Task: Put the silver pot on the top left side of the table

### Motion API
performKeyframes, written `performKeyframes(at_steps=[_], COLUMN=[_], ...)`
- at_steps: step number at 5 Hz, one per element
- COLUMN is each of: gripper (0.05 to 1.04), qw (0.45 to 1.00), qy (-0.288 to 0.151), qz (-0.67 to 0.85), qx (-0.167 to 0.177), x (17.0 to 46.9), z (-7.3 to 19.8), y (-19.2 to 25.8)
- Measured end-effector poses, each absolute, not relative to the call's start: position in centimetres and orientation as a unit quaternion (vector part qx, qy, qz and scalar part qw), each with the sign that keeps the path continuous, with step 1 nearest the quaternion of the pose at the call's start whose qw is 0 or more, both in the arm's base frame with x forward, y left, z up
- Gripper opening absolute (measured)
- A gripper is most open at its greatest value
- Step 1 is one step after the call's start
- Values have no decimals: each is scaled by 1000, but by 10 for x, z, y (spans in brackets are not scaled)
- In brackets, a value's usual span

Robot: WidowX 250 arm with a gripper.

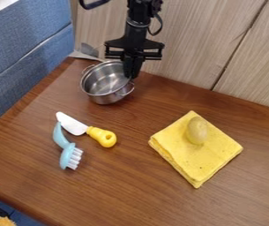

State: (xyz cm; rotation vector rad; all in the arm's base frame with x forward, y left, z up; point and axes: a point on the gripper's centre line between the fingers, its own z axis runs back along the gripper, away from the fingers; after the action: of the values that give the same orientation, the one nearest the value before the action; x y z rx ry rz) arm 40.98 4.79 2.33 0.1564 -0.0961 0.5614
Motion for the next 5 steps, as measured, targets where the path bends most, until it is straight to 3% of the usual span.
performKeyframes(at_steps=[1, 2, 4, 5], gripper=[73, 217, 793, 1009], qw=[957, 955, 954, 957], qy=[-47, -56, -62, -63], qz=[276, 283, 286, 278], qx=[77, 73, 72, 60], x=[411, 414, 415, 414], z=[18, 18, 17, 13], y=[48, 47, 47, 44])
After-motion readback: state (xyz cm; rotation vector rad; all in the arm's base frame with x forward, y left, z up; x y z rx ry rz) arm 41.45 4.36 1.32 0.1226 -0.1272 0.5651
